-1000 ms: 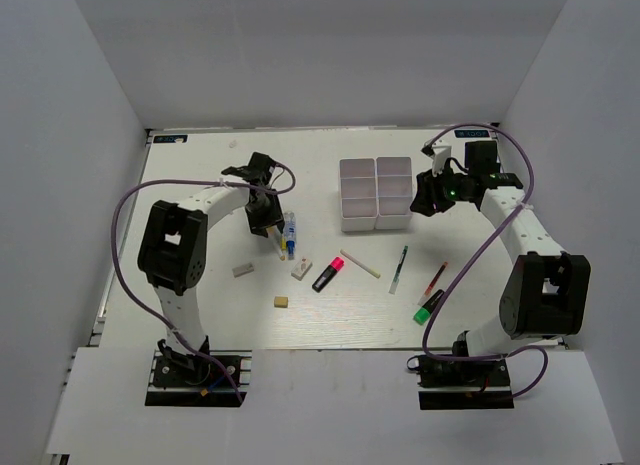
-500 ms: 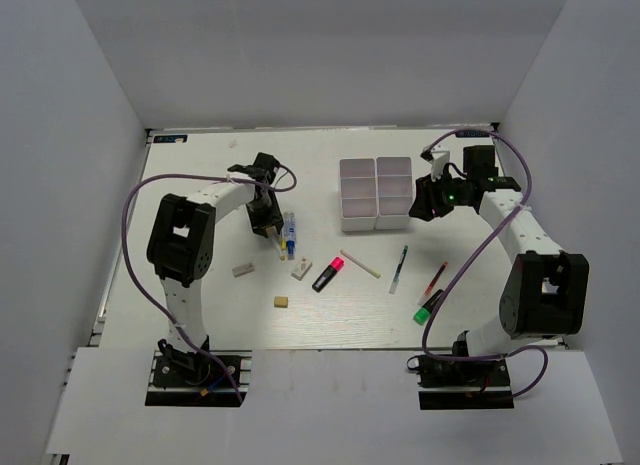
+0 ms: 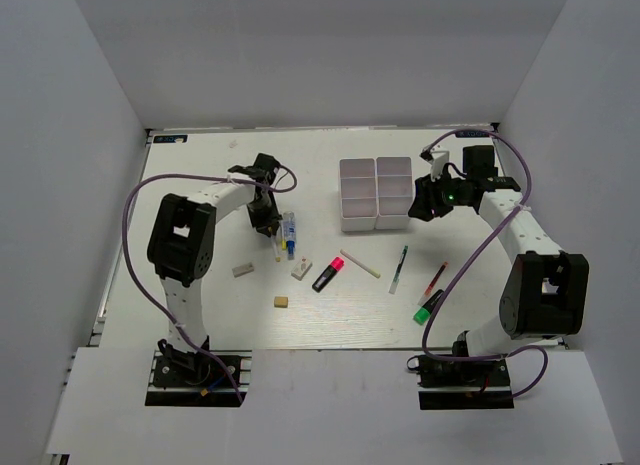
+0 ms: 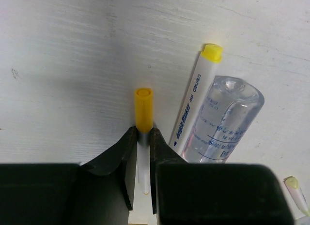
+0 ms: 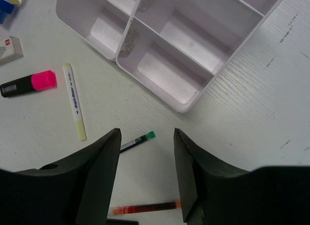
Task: Sort the stationery into containers
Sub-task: Pick up the pen from the center of the board.
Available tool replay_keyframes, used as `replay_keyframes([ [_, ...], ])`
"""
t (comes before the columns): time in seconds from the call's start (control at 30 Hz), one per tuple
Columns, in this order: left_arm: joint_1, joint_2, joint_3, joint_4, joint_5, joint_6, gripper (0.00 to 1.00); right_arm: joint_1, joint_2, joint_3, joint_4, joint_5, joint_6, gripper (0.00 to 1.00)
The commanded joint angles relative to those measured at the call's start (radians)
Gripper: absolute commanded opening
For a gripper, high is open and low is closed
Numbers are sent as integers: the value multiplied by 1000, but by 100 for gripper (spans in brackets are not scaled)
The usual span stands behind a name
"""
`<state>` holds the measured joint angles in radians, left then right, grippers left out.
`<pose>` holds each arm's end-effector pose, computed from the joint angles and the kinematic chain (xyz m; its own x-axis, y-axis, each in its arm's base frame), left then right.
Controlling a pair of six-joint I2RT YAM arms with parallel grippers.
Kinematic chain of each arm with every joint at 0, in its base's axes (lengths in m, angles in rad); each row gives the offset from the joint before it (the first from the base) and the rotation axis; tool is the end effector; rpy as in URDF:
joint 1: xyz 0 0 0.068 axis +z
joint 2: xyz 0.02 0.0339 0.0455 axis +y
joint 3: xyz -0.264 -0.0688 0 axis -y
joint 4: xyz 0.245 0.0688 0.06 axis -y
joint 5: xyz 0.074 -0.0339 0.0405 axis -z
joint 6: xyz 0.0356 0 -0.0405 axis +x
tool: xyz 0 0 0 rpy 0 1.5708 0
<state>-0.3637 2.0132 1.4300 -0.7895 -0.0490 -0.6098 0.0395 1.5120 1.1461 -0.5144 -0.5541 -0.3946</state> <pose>0.3671 -0.1379 0.1598 -0.9495 -0.2506 -0.1888 -0.2409 0.9678 -0.0733 0.3202 0.0314 0.2650 -0.5695 -0.3497 -0.7439 -0.6363 0.7605 0.1296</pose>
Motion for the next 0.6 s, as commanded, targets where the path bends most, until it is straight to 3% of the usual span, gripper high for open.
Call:
replay_keyframes([
  [0.0,-1,-40,-62,2,-16,10,3,-3,-24,9,8,-27,4,54],
  [0.1,-10,-157,-39,29,27,33,0,-4,-26,18,-22,-87,-41,63],
  [0.23,-20,-278,-14,187,161,109,0,-4,-45,15,-101,-211,-151,89],
  [0.37,-41,-300,27,321,314,148,0,0,-67,1,-121,-326,-227,90],
  [0.57,-81,-225,153,547,449,137,0,8,-62,3,-119,-319,-205,90],
])
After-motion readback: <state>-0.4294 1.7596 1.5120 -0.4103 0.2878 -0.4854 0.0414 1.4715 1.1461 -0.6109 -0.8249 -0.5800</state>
